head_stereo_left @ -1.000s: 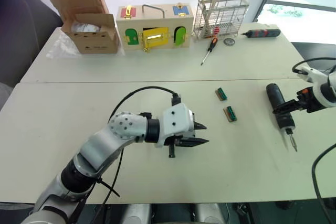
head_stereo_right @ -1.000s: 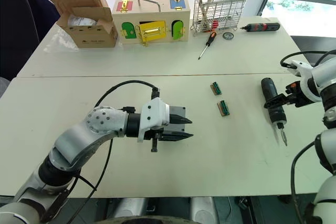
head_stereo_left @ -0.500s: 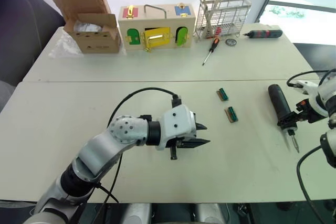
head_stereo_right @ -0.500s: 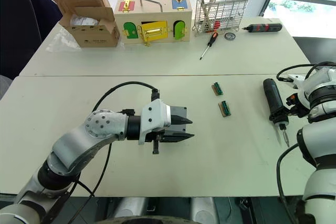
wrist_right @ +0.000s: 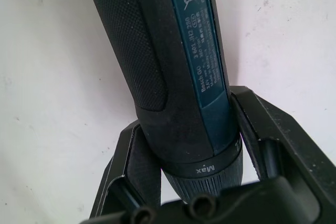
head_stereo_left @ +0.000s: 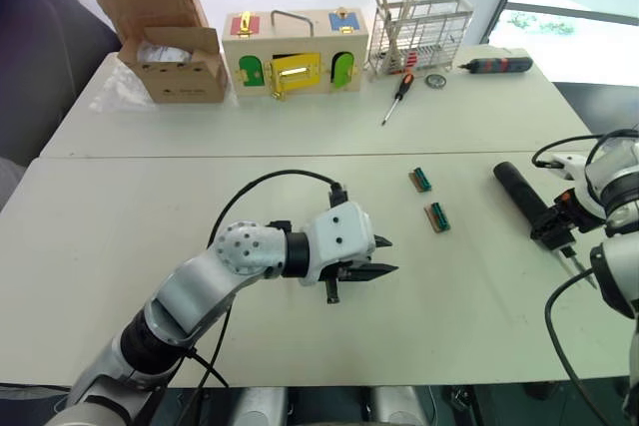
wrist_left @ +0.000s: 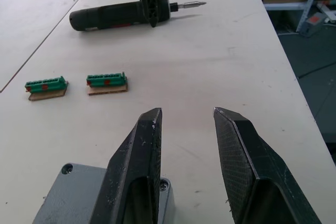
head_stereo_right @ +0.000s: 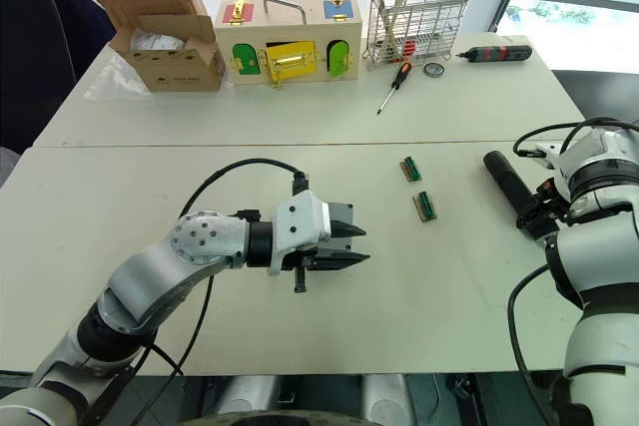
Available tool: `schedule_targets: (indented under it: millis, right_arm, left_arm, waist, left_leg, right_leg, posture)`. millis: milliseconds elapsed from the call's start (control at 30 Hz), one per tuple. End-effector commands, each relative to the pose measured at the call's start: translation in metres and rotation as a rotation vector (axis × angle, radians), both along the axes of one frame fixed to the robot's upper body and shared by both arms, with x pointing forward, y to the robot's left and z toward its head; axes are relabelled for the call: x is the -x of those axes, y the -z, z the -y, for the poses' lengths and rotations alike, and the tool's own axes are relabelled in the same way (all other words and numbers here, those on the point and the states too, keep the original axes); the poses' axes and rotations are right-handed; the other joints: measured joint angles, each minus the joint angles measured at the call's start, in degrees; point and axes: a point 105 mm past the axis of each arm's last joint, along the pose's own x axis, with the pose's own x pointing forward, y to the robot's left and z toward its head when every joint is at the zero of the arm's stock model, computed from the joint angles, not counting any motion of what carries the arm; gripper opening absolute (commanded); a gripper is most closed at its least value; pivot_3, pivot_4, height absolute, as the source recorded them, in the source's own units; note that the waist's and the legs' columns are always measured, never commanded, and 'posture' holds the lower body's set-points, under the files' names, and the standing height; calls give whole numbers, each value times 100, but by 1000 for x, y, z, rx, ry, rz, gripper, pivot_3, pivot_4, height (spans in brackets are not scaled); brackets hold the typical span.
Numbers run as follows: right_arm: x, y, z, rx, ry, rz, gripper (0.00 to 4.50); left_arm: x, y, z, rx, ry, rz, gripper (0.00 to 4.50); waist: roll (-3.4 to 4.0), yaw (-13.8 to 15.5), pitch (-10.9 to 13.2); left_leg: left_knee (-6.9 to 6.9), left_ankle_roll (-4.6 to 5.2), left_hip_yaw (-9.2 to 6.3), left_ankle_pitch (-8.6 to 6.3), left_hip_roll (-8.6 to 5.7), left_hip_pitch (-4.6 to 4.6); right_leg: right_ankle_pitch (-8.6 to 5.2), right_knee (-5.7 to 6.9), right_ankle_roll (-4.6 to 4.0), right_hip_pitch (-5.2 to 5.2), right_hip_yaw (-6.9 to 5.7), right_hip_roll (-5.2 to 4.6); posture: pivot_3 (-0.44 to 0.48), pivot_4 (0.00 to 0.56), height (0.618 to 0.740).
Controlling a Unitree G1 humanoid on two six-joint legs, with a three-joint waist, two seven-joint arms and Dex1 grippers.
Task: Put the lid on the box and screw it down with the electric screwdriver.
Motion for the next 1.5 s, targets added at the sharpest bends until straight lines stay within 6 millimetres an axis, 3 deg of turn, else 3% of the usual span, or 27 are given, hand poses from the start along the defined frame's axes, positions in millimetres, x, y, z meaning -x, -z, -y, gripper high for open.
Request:
schedule_targets:
  millis: [33, 133, 200, 233, 333, 433, 533, 633, 700, 800, 900, 1000, 1167, 1500]
  right_arm:
    - [7, 11, 5, 8, -13, -39, 1835]
    - [-23, -13, -9, -26, -61, 159, 1835]
    - [-47, -43, -25, -86, -72, 337, 1835]
    - [-60, -66, -34, -122, -72, 457, 1835]
    - [-76, -112, -38, -76, -146, 647, 1835]
    - [-85, -171, -57, -175, -188, 886, 1835]
    - [-83, -225, -81, -415, -244, 1174, 1835]
    - [-64, -253, -109, -663, -335, 1450, 1835]
    - [-43, -249, -127, -834, -337, 1534, 1835]
    - [-13, -222, -164, -1009, -378, 1527, 1835]
    - [8, -196, -195, -1081, -426, 1491, 1835]
    - [16, -170, -217, -1087, -440, 1442, 1835]
    - [20, -141, -239, -1080, -458, 1375, 1835]
    - [22, -111, -248, -1062, -483, 1265, 1835]
  left_arm:
    - [1, -2, -1, 4, -2, 19, 1534]
    - [-2, -1, -4, 1, -8, 19, 1534]
    - [-5, -2, -5, 0, -13, 20, 1534]
    - [-9, -3, -8, -3, -18, 24, 1534]
    - [-17, -6, -15, -20, -24, 43, 1534]
    - [-32, -10, -32, -61, -34, 73, 1534]
    - [-53, -22, -45, -23, -83, 70, 1534]
    - [-67, -32, -59, 27, -122, 33, 1534]
    - [-71, -31, -66, 6, -125, 23, 1534]
    - [-70, -25, -72, -77, -94, 22, 1534]
    - [-67, -21, -73, -128, -63, 14, 1534]
    - [-65, -18, -73, -148, -54, 6, 1534]
    - [-64, -11, -70, -156, -29, -22, 1534]
    - [-64, 10, -59, -191, 22, -51, 1534]
  waist:
    - [0, 2, 0]
    - [-2, -29, -1]
    - [3, -96, 2]
    - [25, -135, 12]
    - [73, -202, 24]
    - [76, -177, 27]
    - [76, -106, 27]
    - [68, -54, 26]
    - [66, -49, 26]
    - [64, -36, 26]
    - [68, -35, 28]
    - [67, -50, 28]
    - [67, -72, 28]
    - [66, -72, 27]
  left_leg:
    - [0, 0, -1, 0, 0, 0]
    - [1, 0, -1, 0, 0, 0]
    - [5, 0, 1, 0, 1, 3]
    - [5, -1, 11, 0, 1, 4]
    - [-7, -1, 34, 0, 1, -8]
    - [-39, -13, 30, 7, 2, -29]
    - [-74, -29, 30, 17, 2, -30]
    - [-61, -31, 31, 19, 3, -29]
    - [-37, -27, 10, 16, 21, -31]
    - [-14, -25, -4, 15, 17, -33]
    - [-6, -24, -2, 15, 9, -35]
    - [-2, -21, 0, 13, 3, -36]
    - [-4, -17, 2, 11, 2, -33]
    - [-3, -15, 2, 10, 0, -33]
  right_leg:
    - [0, 0, 0, 0, -1, 0]
    - [0, -2, 0, 3, -2, 0]
    - [0, -3, 0, 8, 4, -2]
    - [1, -3, 0, 4, 14, -3]
    - [1, 15, 1, -39, 44, -4]
    - [0, 35, 2, -97, 37, -2]
    - [0, 27, 2, -104, 28, 1]
    - [0, 25, 1, -90, 25, 0]
    - [1, 29, 2, -70, 2, 4]
    - [1, 92, 2, -76, 1, 1]
    - [1, 100, 2, -81, 5, -3]
    - [1, 101, 2, -83, 11, -5]
    - [0, 102, 2, -83, 10, -3]
    - [0, 101, 2, -83, 10, -2]
  posture:
    - [0, 150, 730]
    - [0, 150, 730]
    - [0, 150, 730]
    - [0, 150, 730]
    - [0, 150, 730]
    - [0, 150, 730]
    - [0, 150, 730]
    - [0, 150, 730]
    - [0, 150, 730]
    - [0, 150, 730]
    - [0, 150, 730]
    - [0, 150, 730]
    - [0, 150, 730]
    - [0, 150, 730]
